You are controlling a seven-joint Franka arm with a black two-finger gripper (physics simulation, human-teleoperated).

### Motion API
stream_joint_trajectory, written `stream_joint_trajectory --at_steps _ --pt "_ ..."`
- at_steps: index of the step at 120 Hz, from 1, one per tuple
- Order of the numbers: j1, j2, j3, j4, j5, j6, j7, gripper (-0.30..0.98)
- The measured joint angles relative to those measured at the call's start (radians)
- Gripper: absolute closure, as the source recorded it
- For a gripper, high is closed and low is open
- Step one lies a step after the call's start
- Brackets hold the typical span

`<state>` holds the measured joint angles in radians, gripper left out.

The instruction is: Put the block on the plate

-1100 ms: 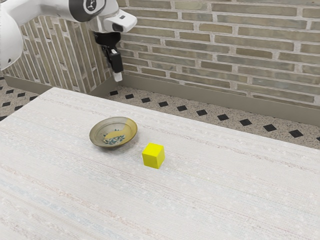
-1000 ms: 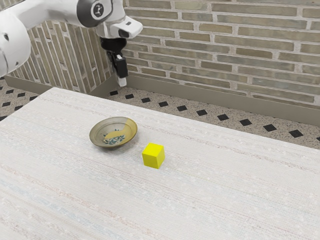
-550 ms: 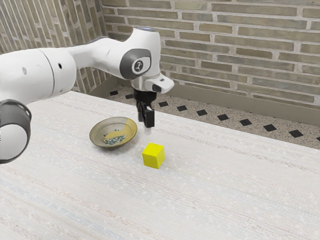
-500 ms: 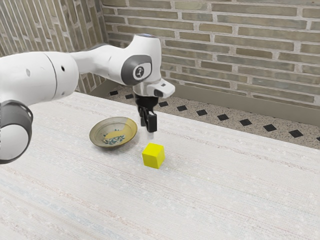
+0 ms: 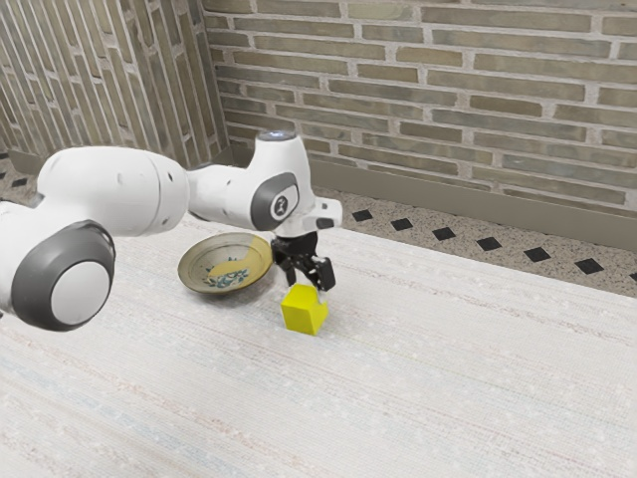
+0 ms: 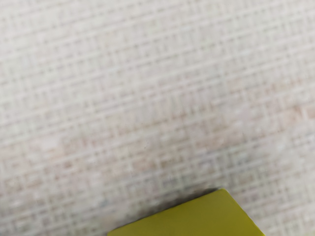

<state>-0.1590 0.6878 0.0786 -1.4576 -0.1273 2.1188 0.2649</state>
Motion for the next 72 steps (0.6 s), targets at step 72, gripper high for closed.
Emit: stream_joint_trajectory --at_steps 72 --pt "0.002 -0.031 0.0 -0.096 -0.028 0.041 -0.215 0.25"
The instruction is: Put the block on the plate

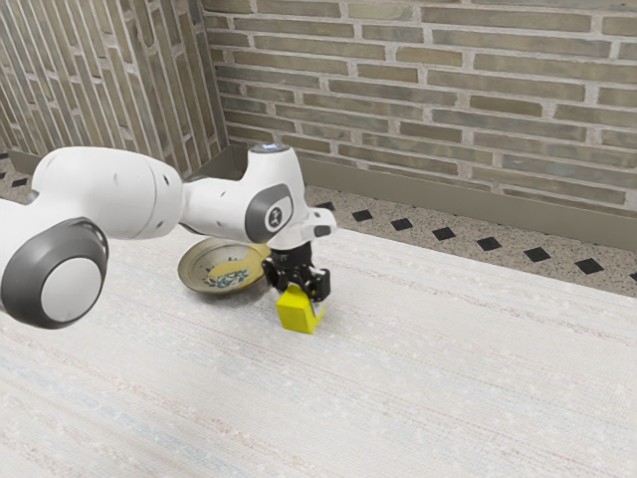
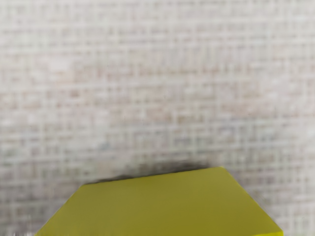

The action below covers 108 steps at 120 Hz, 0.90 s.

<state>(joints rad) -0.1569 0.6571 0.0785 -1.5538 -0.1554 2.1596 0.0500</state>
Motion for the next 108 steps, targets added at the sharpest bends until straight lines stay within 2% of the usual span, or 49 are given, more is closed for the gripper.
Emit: stream_joint_trajectory --at_steps 28,56,86,108 --pt "0.004 -0.064 0.002 -0.01 0.028 -0.024 -0.044 0.28" --pt "0.107 -0.18 0.016 -0.013 0.055 -0.044 -0.078 0.29" --pt "0.19 -0.093 0.052 0.01 0.059 -0.053 -0.103 0.28" --pt "0.192 -0.095 0.053 0.015 0.055 -0.056 -0.107 0.16"
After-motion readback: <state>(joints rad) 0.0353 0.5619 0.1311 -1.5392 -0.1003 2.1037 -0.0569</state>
